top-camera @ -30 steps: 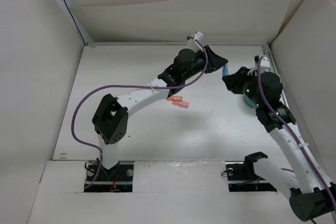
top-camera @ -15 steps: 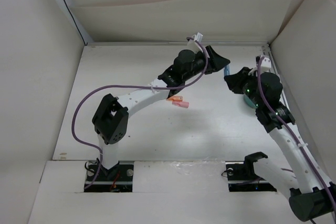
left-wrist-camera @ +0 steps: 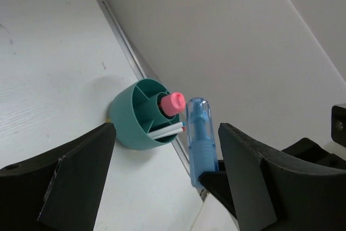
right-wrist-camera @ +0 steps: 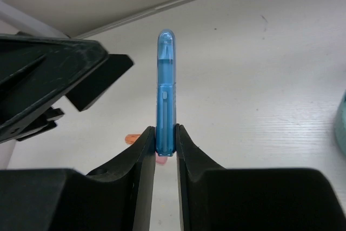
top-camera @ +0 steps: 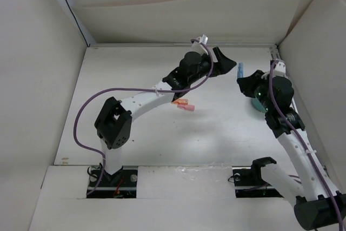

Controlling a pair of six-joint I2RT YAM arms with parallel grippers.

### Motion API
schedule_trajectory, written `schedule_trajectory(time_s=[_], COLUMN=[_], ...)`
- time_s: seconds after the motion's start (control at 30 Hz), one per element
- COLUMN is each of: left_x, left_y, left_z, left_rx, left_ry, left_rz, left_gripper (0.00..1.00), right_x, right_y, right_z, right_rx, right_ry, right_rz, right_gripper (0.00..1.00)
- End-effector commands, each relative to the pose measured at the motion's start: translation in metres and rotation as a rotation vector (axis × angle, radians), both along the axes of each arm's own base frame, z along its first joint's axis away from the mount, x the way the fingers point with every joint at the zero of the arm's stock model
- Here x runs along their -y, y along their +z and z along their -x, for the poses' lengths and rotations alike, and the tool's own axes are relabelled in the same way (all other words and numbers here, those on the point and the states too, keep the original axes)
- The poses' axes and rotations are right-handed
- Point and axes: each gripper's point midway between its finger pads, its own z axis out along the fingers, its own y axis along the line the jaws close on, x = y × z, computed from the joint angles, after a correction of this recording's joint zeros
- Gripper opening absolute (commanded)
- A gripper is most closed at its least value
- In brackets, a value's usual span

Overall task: Sort the stationery into containers
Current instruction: Place the pen in the storage box.

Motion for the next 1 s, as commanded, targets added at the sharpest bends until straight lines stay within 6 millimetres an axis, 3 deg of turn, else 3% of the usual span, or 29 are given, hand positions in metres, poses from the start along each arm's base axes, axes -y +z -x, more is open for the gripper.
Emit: schedule_trajectory(time_s=[0.0,0.3,0.4,0.43,0.5,0.6,0.77,0.8,0.97], left_x=[-0.025,-0.05,-0.052,-0.053,-0.054,-0.056,-0.058,-0.058,-0.058], left_y=[0.041,0.012,0.01,0.002,-0.001,-0.007,-0.007,-0.007,-0.012], left_z=[0.001,-0.009,-0.007,-0.006,-0.008,-0.009,-0.011,-0.011,-0.013], left_rx=[0.08,0.028,0.027,0.014,0.015,0.007,0.007,0.007,0.0], left_ry=[0.08,0.131,0.131,0.13,0.142,0.151,0.15,0.15,0.139], left_rz=[0.031,-0.017,-0.017,-0.033,-0.047,-0.057,-0.056,-0.056,-0.062], left_gripper=[0.74,0.7,0.69,0.67,0.66,0.65,0.65,0.65,0.65], right_x=[0.017,0.056,0.071,0.089,0.099,0.106,0.125,0.132,0.145], right_y=[0.004,-0.047,-0.046,-0.053,-0.051,-0.056,-0.083,-0.078,-0.091], right_z=[-0.005,-0.024,-0.028,-0.026,-0.026,-0.032,-0.037,-0.038,-0.038], right_rx=[0.024,-0.164,-0.181,-0.22,-0.231,-0.259,-0.37,-0.359,-0.402], right_ry=[-0.072,-0.192,-0.243,-0.312,-0.357,-0.385,-0.458,-0.49,-0.531], right_rz=[-0.023,-0.001,0.028,0.055,0.066,0.076,0.096,0.102,0.081], right_gripper=[0.01,0.0,0.0,0.0,0.0,0.0,0.0,0.0,0.0])
